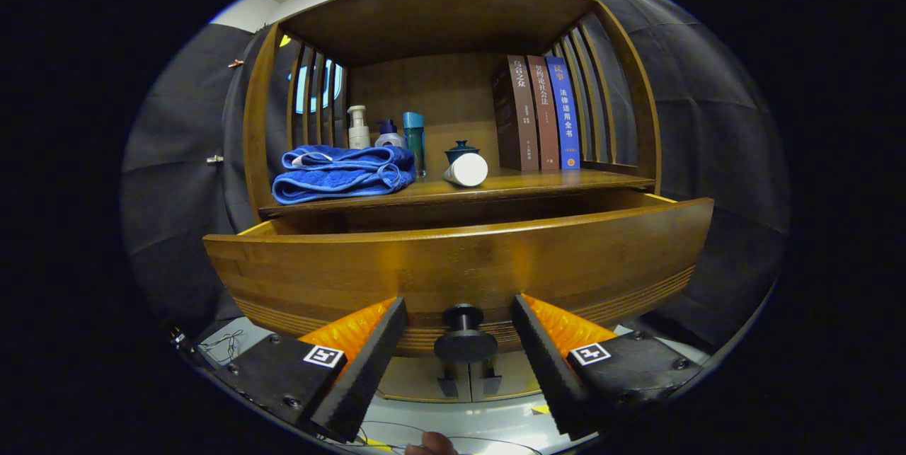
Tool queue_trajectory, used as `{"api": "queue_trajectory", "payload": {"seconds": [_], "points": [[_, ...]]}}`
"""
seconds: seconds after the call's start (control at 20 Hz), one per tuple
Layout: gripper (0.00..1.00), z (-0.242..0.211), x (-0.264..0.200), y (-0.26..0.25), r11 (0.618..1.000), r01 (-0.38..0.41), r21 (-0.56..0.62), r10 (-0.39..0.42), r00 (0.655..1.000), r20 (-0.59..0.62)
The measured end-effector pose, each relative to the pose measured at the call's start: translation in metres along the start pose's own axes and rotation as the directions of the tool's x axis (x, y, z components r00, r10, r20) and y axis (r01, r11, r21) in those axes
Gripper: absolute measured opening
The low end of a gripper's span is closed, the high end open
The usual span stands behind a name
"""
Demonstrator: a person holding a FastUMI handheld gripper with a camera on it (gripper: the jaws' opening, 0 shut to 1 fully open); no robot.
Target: Pull open the drawer, take out the items inside it, and place them on the countertop above the cabinet.
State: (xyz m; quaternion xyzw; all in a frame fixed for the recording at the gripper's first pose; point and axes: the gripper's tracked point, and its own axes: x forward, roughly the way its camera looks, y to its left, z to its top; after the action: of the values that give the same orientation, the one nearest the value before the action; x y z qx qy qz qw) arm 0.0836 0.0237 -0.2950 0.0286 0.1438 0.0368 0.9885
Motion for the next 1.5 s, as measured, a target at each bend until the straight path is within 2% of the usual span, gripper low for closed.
{"api": "queue_trajectory", "payload": {"seconds": [0.9,1.25,1.5], "points": [[0.99,0.004,0.078,-0.009,1.0,0.005,-0.014,-0.005,0.999,-0.042],[0.99,0.002,0.074,-0.004,1.0,-0.02,0.021,0.021,0.999,-0.041],[1.0,0.019,0.036,-0.006,1.0,-0.015,-0.007,0.016,1.0,0.002]]}}
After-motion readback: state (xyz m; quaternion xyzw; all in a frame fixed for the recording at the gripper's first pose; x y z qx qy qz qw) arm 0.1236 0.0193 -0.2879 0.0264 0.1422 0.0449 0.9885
